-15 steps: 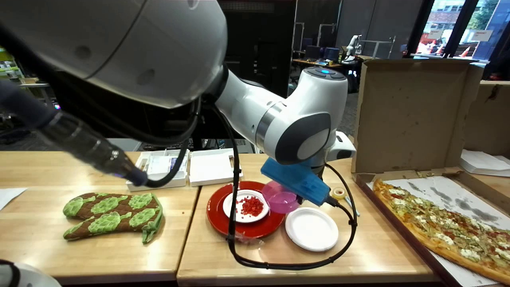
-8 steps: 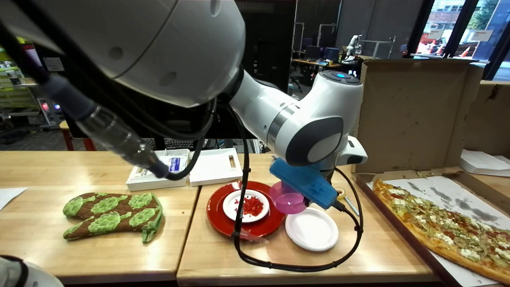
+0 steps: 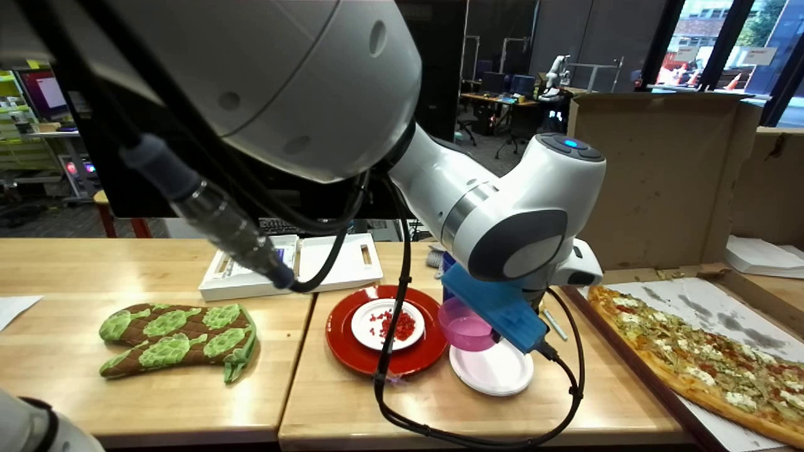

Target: Pick up the purple bowl on the white paper place which is on top of the red plate, pour the content in the purple bowl on the paper plate on the red plate and place the bowl on the paper plate on the right

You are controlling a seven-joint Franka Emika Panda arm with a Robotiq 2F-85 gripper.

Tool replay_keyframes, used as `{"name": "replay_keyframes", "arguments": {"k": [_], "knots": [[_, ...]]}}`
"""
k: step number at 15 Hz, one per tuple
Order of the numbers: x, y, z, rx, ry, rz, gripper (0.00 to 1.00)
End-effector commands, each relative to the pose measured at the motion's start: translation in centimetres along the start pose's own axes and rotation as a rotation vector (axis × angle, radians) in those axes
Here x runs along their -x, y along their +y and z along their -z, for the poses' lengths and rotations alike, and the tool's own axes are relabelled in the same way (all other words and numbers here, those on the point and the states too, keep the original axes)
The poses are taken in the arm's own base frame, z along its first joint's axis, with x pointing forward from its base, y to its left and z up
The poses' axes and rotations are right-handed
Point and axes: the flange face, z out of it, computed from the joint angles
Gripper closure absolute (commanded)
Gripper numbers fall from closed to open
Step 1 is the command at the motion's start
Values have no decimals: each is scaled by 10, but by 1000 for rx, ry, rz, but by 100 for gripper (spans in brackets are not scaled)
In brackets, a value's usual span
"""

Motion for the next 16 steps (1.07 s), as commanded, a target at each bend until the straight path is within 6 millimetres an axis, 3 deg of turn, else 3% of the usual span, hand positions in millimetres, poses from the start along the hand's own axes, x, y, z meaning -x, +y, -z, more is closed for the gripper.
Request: {"name": "replay_keyframes", "arguments": {"k": [1, 16], "knots": [[-9, 16, -2, -25, -24, -49, 98], [-35, 23, -27, -45, -77, -119, 98]]}}
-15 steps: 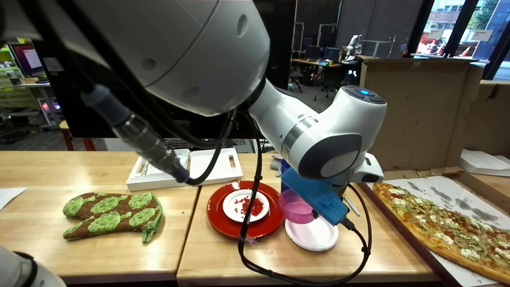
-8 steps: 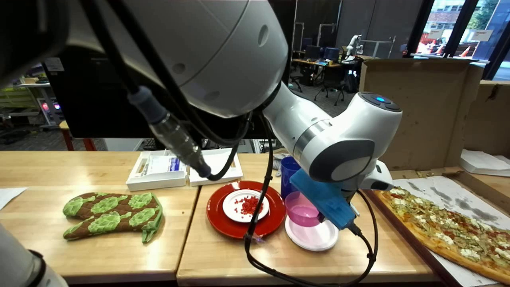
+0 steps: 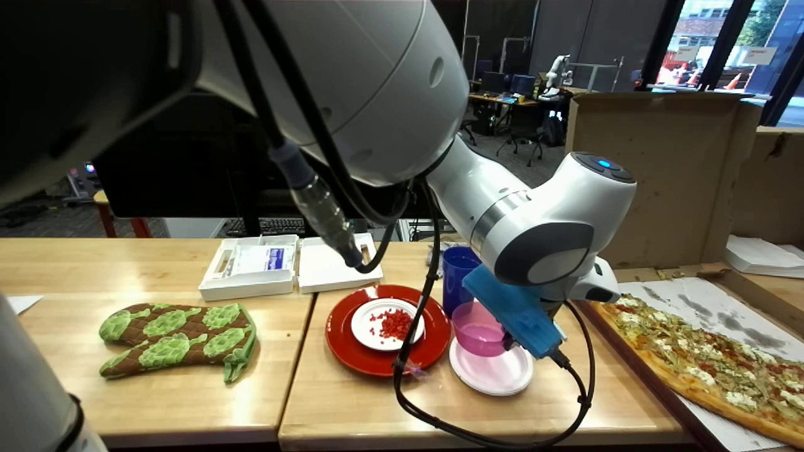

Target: Pick up the purple bowl on the white paper place which is on top of the red plate, pour the content in the purple bowl on the paper plate on the red plate and place the bowl on the paper plate on the right

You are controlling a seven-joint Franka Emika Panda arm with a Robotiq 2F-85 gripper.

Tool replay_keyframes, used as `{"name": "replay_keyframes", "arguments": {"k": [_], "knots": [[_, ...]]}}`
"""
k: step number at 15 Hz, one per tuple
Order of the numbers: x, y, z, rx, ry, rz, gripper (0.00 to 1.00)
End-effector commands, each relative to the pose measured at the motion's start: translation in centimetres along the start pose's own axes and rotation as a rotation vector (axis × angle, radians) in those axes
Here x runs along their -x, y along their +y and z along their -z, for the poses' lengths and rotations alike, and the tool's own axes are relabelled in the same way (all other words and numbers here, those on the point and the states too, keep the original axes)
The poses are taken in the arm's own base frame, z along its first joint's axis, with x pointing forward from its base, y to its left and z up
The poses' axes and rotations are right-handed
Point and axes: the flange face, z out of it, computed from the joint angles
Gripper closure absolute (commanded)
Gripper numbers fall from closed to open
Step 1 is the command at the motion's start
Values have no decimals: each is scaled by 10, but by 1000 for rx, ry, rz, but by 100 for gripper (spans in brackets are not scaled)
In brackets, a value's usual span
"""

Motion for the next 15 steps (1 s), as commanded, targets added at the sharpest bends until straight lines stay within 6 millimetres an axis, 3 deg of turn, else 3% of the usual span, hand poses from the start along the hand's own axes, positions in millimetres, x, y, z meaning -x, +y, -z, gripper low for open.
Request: {"name": "replay_keyframes", "arguments": {"k": [1, 15], "knots": [[-10, 1, -3, -19, -21, -17, 98], [-17, 34, -24, -64, -58, -118, 98]]}}
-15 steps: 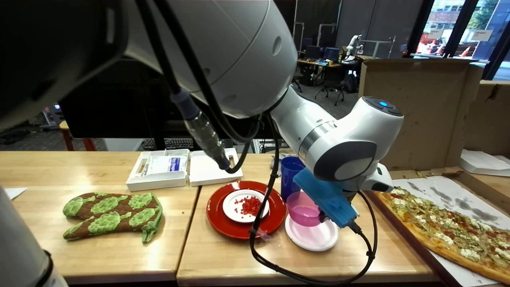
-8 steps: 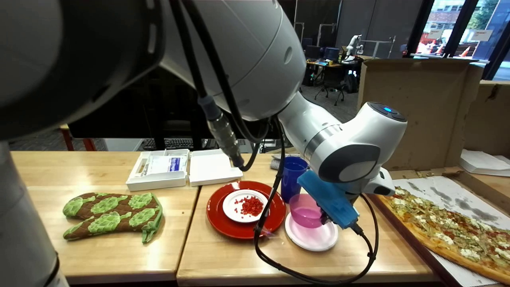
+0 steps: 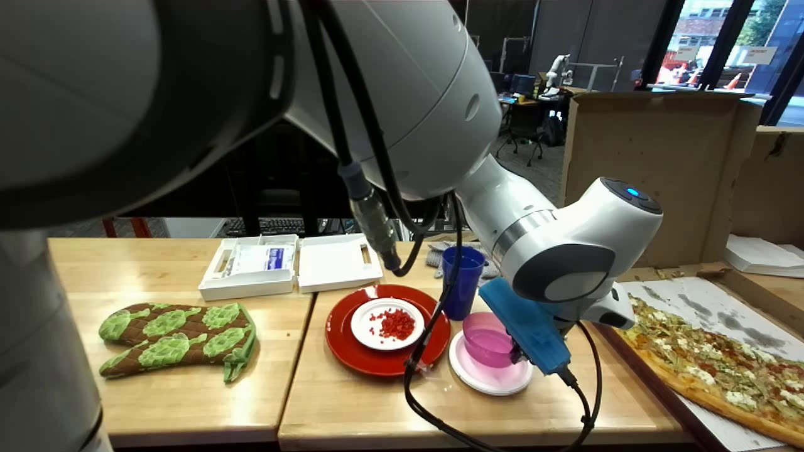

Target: Pick up the purple bowl on the white paper place which is on top of the red plate, pour the content in the purple bowl on the paper plate on the red plate and place the bowl on the paper plate on the right

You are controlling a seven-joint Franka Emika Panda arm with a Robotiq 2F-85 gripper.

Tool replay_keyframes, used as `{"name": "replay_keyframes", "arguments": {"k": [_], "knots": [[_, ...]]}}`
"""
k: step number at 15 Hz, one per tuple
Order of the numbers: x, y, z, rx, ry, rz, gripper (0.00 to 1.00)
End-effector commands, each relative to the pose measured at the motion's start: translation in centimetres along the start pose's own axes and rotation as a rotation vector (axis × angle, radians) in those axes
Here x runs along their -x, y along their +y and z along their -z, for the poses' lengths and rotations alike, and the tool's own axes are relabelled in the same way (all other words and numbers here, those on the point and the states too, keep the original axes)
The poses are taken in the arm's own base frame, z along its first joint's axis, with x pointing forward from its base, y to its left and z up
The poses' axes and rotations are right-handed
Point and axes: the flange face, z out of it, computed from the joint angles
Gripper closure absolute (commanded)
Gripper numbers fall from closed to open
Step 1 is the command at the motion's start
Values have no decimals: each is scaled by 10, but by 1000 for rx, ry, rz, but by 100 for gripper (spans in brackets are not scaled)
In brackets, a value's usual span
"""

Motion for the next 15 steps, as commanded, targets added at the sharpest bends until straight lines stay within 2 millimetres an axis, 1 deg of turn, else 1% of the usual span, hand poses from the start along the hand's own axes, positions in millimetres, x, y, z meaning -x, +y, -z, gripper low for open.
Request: {"name": "replay_keyframes", "arguments": {"k": [1, 3, 4, 5, 7, 8, 11, 13, 15], "knots": [[-3, 11, -1, -30, -18, -20, 98], [-2, 15, -4, -35, -24, -29, 98], [-2, 16, -5, -38, -28, -30, 95], [-1, 16, -5, -38, -32, -30, 70], [0, 14, -4, -41, -32, -21, 69], [0, 12, -4, -41, -30, -14, 64], [1, 5, -1, -41, -24, 3, 45], [2, 2, 5, -36, -14, 16, 32], [3, 0, 13, -26, -1, 24, 18]]}}
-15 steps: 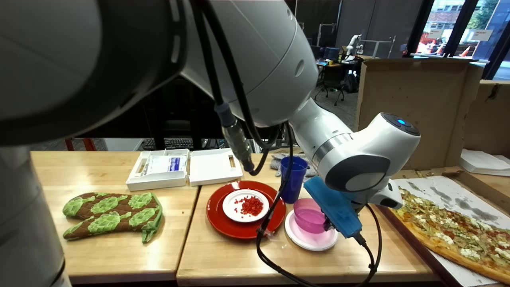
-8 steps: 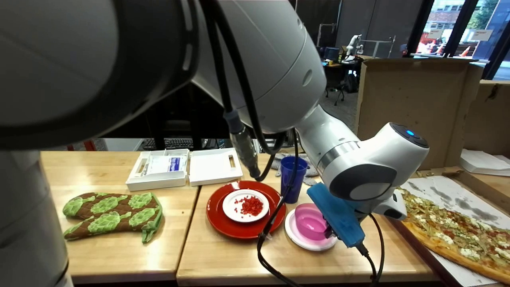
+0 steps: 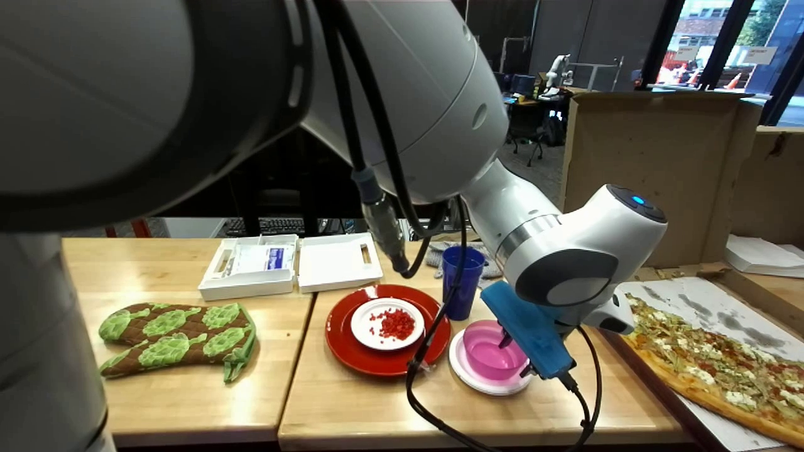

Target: Pick up the purple bowl on the white paper place which is on top of the red plate, pour the content in the purple bowl on the paper plate on the red plate and place the bowl on the paper plate on the right

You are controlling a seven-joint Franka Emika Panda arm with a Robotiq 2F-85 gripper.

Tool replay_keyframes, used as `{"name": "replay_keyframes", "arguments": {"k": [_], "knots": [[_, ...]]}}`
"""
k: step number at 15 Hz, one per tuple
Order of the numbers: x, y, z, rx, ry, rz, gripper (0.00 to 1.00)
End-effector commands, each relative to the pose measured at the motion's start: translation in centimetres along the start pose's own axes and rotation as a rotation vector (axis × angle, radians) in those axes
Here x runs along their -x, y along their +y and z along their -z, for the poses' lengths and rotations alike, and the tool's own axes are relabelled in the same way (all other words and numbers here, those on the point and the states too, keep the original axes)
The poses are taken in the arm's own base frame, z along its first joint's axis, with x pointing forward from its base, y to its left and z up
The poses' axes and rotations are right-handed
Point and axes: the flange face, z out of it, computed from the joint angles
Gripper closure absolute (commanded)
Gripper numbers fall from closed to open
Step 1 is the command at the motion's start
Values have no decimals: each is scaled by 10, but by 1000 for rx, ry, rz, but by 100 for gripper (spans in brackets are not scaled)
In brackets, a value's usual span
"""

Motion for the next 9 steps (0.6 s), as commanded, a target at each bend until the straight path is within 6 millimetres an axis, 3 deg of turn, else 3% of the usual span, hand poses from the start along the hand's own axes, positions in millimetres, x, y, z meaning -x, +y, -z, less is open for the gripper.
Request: {"name": "replay_keyframes", "arguments": {"k": [1, 3, 9], "knots": [[6, -3, 23, -8, 25, 27, 10], [10, -4, 36, -3, 42, 43, 1], [32, -31, 79, 40, 101, 176, 0]]}}
